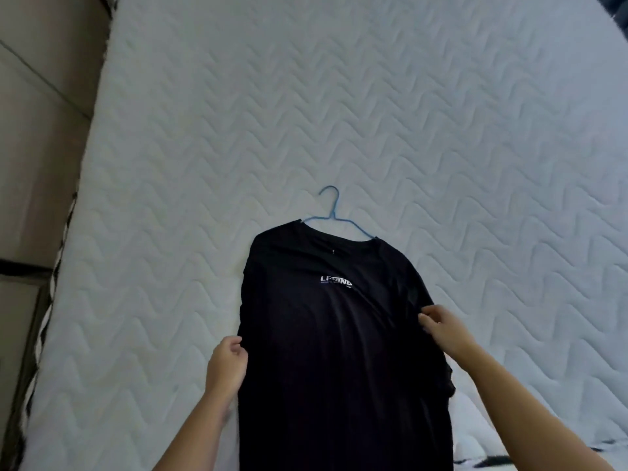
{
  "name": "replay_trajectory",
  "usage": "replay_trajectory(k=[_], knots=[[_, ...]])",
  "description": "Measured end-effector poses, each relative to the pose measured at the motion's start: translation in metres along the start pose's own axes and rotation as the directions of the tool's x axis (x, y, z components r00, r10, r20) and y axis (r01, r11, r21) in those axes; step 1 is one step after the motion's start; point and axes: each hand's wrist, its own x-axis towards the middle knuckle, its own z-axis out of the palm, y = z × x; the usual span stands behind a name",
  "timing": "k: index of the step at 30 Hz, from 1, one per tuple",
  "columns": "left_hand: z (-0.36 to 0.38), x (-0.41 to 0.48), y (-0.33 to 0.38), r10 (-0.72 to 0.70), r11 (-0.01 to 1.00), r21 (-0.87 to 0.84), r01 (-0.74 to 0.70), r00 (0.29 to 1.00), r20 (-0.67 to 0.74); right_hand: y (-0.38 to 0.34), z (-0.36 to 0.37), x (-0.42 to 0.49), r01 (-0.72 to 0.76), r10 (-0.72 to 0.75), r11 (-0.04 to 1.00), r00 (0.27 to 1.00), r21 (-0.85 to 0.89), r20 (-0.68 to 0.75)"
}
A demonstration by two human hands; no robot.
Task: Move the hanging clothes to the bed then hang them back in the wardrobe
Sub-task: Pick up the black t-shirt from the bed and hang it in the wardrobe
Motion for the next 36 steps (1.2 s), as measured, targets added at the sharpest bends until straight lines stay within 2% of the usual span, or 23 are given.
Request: replay_trajectory(k=[4, 8, 12, 14, 16, 20, 23, 26, 29, 32, 36], knots=[[0.014, 0.063, 0.037, 0.062, 0.998, 0.034, -0.060, 0.996, -0.070, -0.034, 0.002, 0.076, 0.053, -0.056, 0.996, 0.998, -0.071, -0.038], [0.027, 0.130, 0.070, 0.194, 0.978, 0.103, -0.182, 0.974, -0.115, -0.043, 0.005, 0.134, 0.064, -0.075, 0.990, 0.994, -0.128, -0.085], [0.040, 0.172, 0.105, 0.325, 0.945, 0.094, -0.313, 0.931, -0.166, -0.040, 0.006, 0.169, 0.035, -0.051, 0.992, 0.990, -0.124, -0.132], [0.047, 0.188, 0.120, 0.364, 0.930, 0.111, -0.350, 0.919, -0.152, -0.037, 0.008, 0.176, 0.017, -0.024, 0.998, 0.993, -0.059, -0.114], [0.053, 0.207, 0.130, 0.366, 0.926, 0.146, -0.347, 0.922, -0.127, -0.033, 0.011, 0.179, 0.021, -0.020, 1.000, 0.996, 0.008, -0.089], [0.057, 0.237, 0.134, 0.268, 0.929, 0.290, -0.232, 0.959, -0.092, -0.032, 0.017, 0.180, 0.090, -0.091, 0.996, 0.994, -0.027, -0.052], [0.057, 0.231, 0.135, 0.208, 0.939, 0.284, -0.192, 0.978, -0.027, -0.036, 0.018, 0.176, 0.108, -0.107, 0.994, 0.994, 0.019, -0.038], [0.052, 0.199, 0.136, 0.243, 0.928, 0.277, -0.250, 0.968, 0.060, -0.036, 0.015, 0.160, 0.115, -0.112, 0.992, 0.992, 0.052, -0.064], [0.035, 0.155, 0.130, 0.265, 0.926, 0.239, -0.292, 0.954, 0.137, -0.036, 0.004, 0.128, 0.117, -0.097, 0.978, 0.988, 0.172, -0.123], [0.013, 0.111, 0.130, 0.273, 0.939, 0.171, -0.298, 0.949, 0.158, -0.036, -0.014, 0.091, 0.147, -0.100, 0.949, 0.979, 0.277, -0.176], [-0.024, 0.047, 0.142, 0.336, 0.935, 0.079, -0.347, 0.934, 0.118, -0.039, -0.045, 0.036, 0.237, -0.138, 0.884, 0.955, 0.403, -0.261]])
